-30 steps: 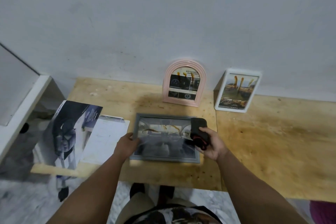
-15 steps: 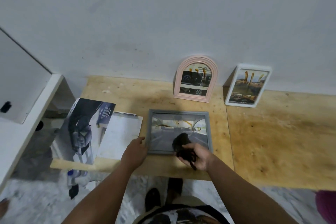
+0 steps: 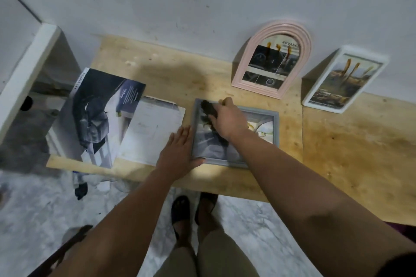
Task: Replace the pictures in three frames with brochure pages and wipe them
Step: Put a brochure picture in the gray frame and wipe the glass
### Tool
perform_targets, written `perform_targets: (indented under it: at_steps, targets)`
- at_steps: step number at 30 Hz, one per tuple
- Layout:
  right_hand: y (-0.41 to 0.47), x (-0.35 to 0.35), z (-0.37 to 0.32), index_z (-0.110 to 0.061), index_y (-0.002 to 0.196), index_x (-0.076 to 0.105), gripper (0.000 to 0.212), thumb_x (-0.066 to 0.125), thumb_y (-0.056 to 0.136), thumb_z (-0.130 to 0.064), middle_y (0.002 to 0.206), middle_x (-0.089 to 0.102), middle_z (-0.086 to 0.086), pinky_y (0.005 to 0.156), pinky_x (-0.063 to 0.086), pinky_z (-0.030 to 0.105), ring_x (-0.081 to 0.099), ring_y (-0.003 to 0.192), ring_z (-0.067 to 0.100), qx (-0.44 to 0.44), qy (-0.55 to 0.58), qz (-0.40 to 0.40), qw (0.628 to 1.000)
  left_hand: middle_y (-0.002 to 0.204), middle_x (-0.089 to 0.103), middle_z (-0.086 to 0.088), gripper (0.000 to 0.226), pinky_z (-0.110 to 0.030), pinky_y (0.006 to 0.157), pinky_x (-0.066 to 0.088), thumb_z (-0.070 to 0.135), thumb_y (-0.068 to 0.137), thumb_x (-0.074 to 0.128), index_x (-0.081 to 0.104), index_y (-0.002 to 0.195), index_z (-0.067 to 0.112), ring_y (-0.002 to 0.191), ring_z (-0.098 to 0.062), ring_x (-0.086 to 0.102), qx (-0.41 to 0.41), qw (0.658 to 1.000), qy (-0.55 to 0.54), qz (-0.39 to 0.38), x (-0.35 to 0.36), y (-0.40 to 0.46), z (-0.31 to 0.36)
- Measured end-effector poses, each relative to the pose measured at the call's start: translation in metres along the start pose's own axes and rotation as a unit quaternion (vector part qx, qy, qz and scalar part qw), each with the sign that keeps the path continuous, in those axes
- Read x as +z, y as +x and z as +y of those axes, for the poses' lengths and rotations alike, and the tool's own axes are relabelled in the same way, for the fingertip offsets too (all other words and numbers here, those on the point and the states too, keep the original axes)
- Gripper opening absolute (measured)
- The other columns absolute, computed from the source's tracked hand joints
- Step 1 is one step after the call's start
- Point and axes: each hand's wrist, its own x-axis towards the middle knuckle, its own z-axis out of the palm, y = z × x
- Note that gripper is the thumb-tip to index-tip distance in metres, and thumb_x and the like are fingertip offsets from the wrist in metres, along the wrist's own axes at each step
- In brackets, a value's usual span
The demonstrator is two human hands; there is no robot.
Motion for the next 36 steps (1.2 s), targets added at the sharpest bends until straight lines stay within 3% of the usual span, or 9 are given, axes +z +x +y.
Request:
perform_targets:
  at_steps: [4, 11, 19, 22, 25, 27, 30, 34, 36]
  targets:
    - [-0.007, 0.033, -0.004, -0.016, 0.137, 0.054, 0.042, 0.052, 0.103, -0.041, 0.138, 0.04, 0.015, 0.086, 0.055, 0.049, 0.054, 0.113, 0.038, -0.045, -0.082, -0.039, 0.995, 0.168, 0.003, -0.012, 0.113, -0.045, 0.125, 0.004, 0.081, 0.085, 0.041, -0.001, 0.16, 0.008, 0.155, -0.028, 0.001, 0.001, 1.0, 0.016, 0.015, 0.005, 0.0, 0.001]
    - [-0.033, 0.048, -0.003, -0.018, 0.136, 0.055, 0.038, 0.045, 0.106, -0.04, 0.13, 0.045, 0.013, 0.069, 0.047, 0.041, 0.06, 0.101, 0.035, -0.063, -0.115, -0.031, 0.991, 0.168, -0.003, -0.011, 0.111, -0.042, 0.125, -0.002, 0.079, 0.086, 0.04, -0.004, 0.16, 0.008, 0.155, -0.027, -0.005, -0.002, 1.0, 0.03, 0.007, -0.001, -0.002, 0.004]
    - [-0.07, 0.048, 0.0, -0.023, 0.139, 0.059, 0.039, 0.049, 0.105, -0.038, 0.14, 0.045, 0.007, 0.089, 0.056, 0.043, 0.062, 0.108, 0.031, -0.09, -0.065, -0.076, 0.991, 0.168, -0.004, -0.011, 0.111, -0.042, 0.126, -0.001, 0.08, 0.085, 0.039, -0.002, 0.16, 0.009, 0.155, -0.026, -0.006, -0.005, 1.0, 0.027, -0.005, -0.005, -0.001, 0.005]
    - [-0.07, 0.031, -0.001, -0.023, 0.133, 0.066, 0.035, 0.055, 0.103, -0.035, 0.127, 0.058, 0.006, 0.085, 0.055, 0.039, 0.064, 0.103, 0.028, -0.055, 0.02, -0.15, 0.987, 0.168, -0.002, -0.011, 0.111, -0.042, 0.125, 0.0, 0.079, 0.085, 0.042, 0.001, 0.16, 0.009, 0.155, -0.026, -0.005, -0.003, 1.0, 0.018, -0.002, -0.006, -0.002, 0.005]
    - [-0.05, 0.001, 0.002, -0.022, 0.112, 0.073, 0.018, 0.062, 0.101, -0.03, 0.092, 0.071, 0.002, 0.062, 0.05, 0.022, 0.069, 0.08, 0.018, 0.016, 0.182, -0.215, 0.959, 0.169, -0.003, -0.011, 0.113, -0.042, 0.126, 0.0, 0.081, 0.084, 0.042, -0.001, 0.16, 0.009, 0.155, -0.026, -0.005, -0.008, 1.0, 0.026, -0.002, -0.006, -0.002, 0.005]
    - [-0.03, -0.016, 0.007, -0.023, 0.11, 0.074, 0.016, 0.062, 0.1, -0.027, 0.086, 0.071, -0.002, 0.061, 0.05, 0.02, 0.069, 0.077, 0.016, 0.039, 0.216, -0.153, 0.963, 0.169, -0.003, -0.011, 0.115, -0.041, 0.126, 0.0, 0.082, 0.083, 0.041, -0.003, 0.16, 0.01, 0.156, -0.025, -0.005, -0.012, 0.999, 0.034, -0.003, -0.005, -0.002, 0.004]
    - [-0.002, -0.019, 0.015, -0.022, 0.116, 0.072, 0.023, 0.06, 0.099, -0.031, 0.097, 0.06, -0.001, 0.077, 0.052, 0.034, 0.065, 0.091, 0.025, 0.01, 0.11, -0.026, 0.993, 0.168, -0.001, -0.012, 0.116, -0.042, 0.125, 0.001, 0.082, 0.083, 0.041, -0.003, 0.16, 0.008, 0.156, -0.026, -0.002, -0.006, 0.999, 0.037, 0.007, -0.001, -0.001, 0.003]
    - [0.004, 0.008, 0.023, -0.021, 0.136, 0.061, 0.039, 0.052, 0.102, -0.038, 0.132, 0.047, 0.01, 0.085, 0.056, 0.045, 0.062, 0.102, 0.033, -0.035, -0.068, -0.039, 0.996, 0.168, 0.001, -0.013, 0.116, -0.041, 0.124, 0.001, 0.084, 0.082, 0.038, -0.002, 0.16, 0.008, 0.156, -0.027, -0.001, 0.0, 0.999, 0.031, 0.013, 0.002, -0.001, 0.001]
    - [-0.001, 0.023, 0.025, -0.02, 0.138, 0.06, 0.04, 0.05, 0.104, -0.037, 0.136, 0.047, 0.012, 0.08, 0.056, 0.043, 0.062, 0.102, 0.038, -0.038, -0.079, -0.025, 0.996, 0.168, 0.002, -0.013, 0.117, -0.042, 0.125, 0.002, 0.086, 0.08, 0.031, -0.001, 0.16, 0.007, 0.156, -0.027, -0.001, 0.002, 0.999, 0.034, 0.012, 0.002, -0.002, 0.001]
